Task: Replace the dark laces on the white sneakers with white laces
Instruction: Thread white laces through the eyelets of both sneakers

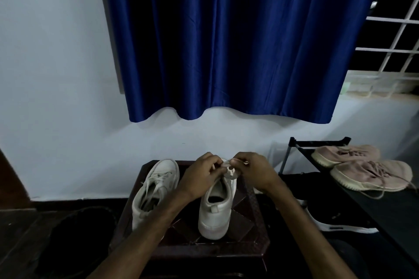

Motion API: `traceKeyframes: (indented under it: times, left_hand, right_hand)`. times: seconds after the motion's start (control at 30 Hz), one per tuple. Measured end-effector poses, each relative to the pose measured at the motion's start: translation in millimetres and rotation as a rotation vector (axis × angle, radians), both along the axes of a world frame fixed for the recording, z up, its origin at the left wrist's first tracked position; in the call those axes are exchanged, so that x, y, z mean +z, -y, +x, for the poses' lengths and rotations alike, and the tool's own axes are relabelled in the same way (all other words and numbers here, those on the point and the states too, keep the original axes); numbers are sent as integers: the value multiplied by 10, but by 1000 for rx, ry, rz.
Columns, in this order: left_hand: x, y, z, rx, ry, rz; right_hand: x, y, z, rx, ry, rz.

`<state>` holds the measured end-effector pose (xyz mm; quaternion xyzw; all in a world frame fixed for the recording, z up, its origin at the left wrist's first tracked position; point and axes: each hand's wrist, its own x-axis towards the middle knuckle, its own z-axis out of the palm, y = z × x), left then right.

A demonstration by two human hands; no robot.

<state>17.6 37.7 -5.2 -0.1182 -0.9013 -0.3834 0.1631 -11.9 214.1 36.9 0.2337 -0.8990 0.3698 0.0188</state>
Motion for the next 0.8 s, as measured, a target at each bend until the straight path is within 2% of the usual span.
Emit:
traceKeyframes:
  times: [0.1, 0.13, 0.27, 0.33, 0.4, 0.47, 0.57, 0.67, 0.8]
  left_hand:
    - [66, -59, 56, 100, -27, 20]
    - [91, -80, 79, 136, -30, 30]
    - [128, -84, 169, 194, -14, 81]
    - [143, -52, 214, 191, 24, 129]
    - [159, -26, 265, 149, 54, 54]
    - [156, -25, 322, 78, 90, -135]
    - [137, -11, 307, 37, 300, -228]
    - [145, -30, 178, 124, 547, -337]
    - [116, -161, 156, 258, 312, -402]
  right_hand:
    - [51, 60, 123, -48, 100, -196]
    - [39, 100, 154, -56, 66, -178]
    - [-70, 310, 227, -79, -183, 94]
    - [-120, 353, 223, -96, -246, 129]
    - [-156, 334, 188, -116, -254, 75]
    - [-144, 270, 152, -150, -191, -70]
    - [-174, 206, 86, -191, -61, -241]
    - [-185, 257, 128, -196, -30, -300]
    - [-146, 270, 346, -189, -210, -198]
